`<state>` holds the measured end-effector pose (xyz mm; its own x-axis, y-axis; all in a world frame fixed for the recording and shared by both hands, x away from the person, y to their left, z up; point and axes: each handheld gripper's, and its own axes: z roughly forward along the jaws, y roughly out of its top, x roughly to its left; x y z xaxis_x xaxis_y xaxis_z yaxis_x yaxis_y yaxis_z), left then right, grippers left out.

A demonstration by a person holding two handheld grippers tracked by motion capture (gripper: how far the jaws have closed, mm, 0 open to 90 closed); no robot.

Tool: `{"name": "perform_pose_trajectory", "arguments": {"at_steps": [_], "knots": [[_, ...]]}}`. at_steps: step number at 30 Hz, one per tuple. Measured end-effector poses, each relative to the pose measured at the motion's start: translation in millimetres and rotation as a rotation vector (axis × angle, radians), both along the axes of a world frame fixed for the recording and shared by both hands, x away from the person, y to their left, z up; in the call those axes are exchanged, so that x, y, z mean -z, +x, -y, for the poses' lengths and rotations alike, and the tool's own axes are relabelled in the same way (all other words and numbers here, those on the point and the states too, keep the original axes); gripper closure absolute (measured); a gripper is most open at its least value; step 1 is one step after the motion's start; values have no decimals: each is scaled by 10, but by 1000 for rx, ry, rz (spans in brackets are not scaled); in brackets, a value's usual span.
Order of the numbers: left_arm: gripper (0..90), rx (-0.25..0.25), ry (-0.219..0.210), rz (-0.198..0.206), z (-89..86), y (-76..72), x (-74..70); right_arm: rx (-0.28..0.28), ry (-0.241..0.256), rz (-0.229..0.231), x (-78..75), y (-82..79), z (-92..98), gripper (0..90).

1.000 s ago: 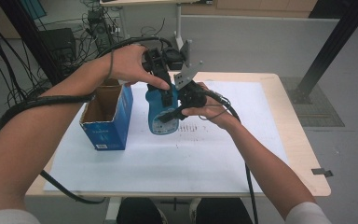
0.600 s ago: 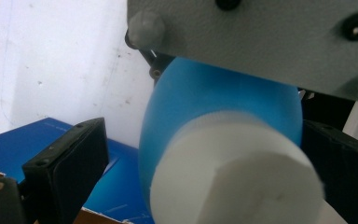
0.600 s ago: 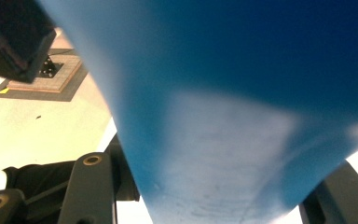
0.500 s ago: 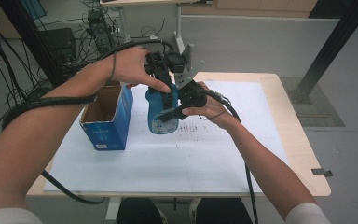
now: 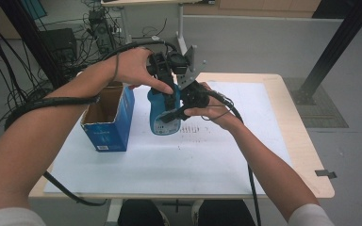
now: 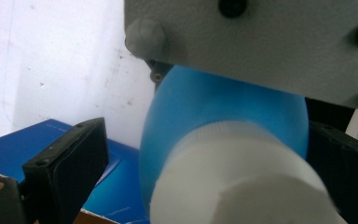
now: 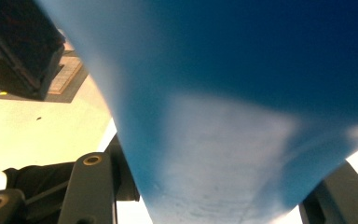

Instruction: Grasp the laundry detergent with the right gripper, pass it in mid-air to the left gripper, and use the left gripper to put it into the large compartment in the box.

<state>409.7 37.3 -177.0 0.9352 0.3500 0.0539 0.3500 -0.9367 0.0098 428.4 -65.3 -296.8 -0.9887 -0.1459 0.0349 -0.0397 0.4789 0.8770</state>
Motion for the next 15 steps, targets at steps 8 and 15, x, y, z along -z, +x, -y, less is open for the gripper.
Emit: {"name": "perform_pose_trajectory", "arguments": {"at_steps": [8, 15], "knots": [[46, 1, -4, 3, 13, 0, -4, -4, 9, 5, -7, 0, 1, 424], [46, 3, -5, 2, 22, 7, -11, -1, 8, -1, -15, -5, 13, 424]]}}
